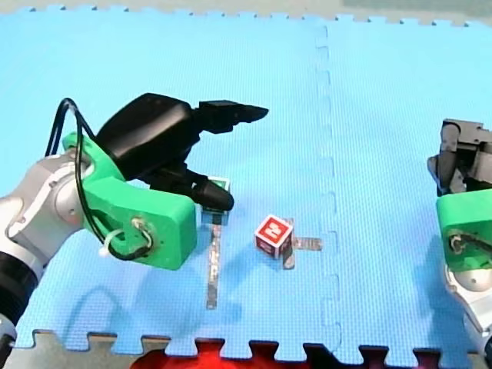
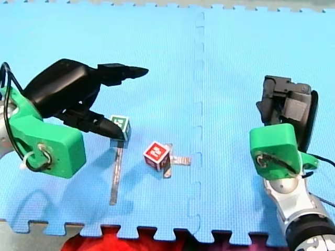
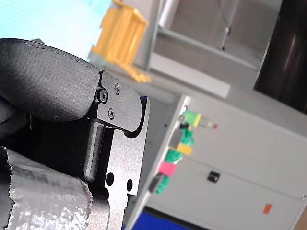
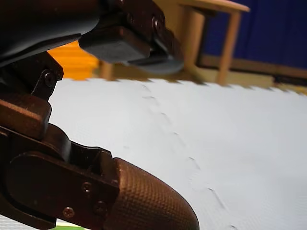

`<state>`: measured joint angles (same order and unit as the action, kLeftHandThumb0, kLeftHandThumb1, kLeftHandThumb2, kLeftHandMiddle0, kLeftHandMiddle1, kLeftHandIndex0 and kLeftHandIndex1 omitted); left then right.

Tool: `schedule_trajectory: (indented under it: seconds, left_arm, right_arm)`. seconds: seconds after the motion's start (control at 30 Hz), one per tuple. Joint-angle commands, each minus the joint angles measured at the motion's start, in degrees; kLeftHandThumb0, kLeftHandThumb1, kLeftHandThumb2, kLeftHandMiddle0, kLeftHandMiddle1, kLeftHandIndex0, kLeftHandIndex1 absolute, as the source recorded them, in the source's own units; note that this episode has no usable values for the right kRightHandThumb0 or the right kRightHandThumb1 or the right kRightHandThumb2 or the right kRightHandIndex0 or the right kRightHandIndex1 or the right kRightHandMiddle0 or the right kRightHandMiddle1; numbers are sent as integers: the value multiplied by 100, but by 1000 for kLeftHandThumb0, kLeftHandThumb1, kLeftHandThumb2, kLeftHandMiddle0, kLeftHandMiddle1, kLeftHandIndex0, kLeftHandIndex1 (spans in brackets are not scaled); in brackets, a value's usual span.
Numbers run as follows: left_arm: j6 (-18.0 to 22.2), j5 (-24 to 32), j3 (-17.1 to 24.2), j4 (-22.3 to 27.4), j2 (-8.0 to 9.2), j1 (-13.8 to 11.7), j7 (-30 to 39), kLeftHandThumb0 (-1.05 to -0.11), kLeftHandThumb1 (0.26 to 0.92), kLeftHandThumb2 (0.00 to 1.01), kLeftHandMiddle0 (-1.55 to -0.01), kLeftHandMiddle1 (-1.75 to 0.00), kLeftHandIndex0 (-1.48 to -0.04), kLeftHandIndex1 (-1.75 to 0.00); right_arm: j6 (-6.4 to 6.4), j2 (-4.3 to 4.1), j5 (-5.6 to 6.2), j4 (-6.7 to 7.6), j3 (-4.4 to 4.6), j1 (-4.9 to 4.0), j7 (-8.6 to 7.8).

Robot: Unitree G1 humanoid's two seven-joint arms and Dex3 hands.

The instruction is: Stack cube left

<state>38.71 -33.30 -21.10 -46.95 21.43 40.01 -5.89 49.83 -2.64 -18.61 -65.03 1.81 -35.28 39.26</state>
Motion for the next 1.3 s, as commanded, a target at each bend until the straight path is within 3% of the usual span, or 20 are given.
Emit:
schedule_trajectory:
  seconds: [0.0, 0.13, 0.3, 0.43, 0.57, 0.8, 0.97, 1.27]
  left_arm:
    - [203, -213, 37, -1088, -97, 189, -1144, -1048, 823, 0, -929, -1746, -890, -101]
    - [100, 36, 168, -1435, -124, 240, -1018, -1048, 813, 0, -931, -1746, -837, -40]
    - [262, 332, 338, -1884, -198, 308, -881, -1048, 811, 0, -936, -1746, -824, -25]
    - [559, 1235, 894, -2355, -408, 273, 86, -1025, 784, 0, -882, -1746, -892, -41]
    - [348, 1831, 1253, -2423, -566, 276, 780, -1018, 776, 0, -862, -1746, -888, -31]
    - [251, 1943, 1342, -2532, -564, 284, 1107, -1010, 763, 0, -857, -1746, -873, -15]
    - [94, 1850, 1306, -2534, -522, 324, 1317, -1046, 800, 14, -852, -1746, -724, 0]
    - [-220, 1581, 1125, -2578, -435, 396, 1540, -1048, 810, 8, -767, -1746, -660, 0]
  right_arm:
    - [17, -40, 15, 7, -12, 34, 14]
    - [43, -53, 34, -18, -19, 44, -14]
    - [63, -76, 71, -29, -41, 51, -73]
    - [77, -92, 89, -11, -48, 66, -102]
    - [76, -110, 107, 2, -62, 74, -137]
    - [77, -119, 111, 29, -62, 91, -168]
    - [93, -119, 127, 60, -69, 107, -204]
    - [101, -120, 123, 140, -69, 123, -223]
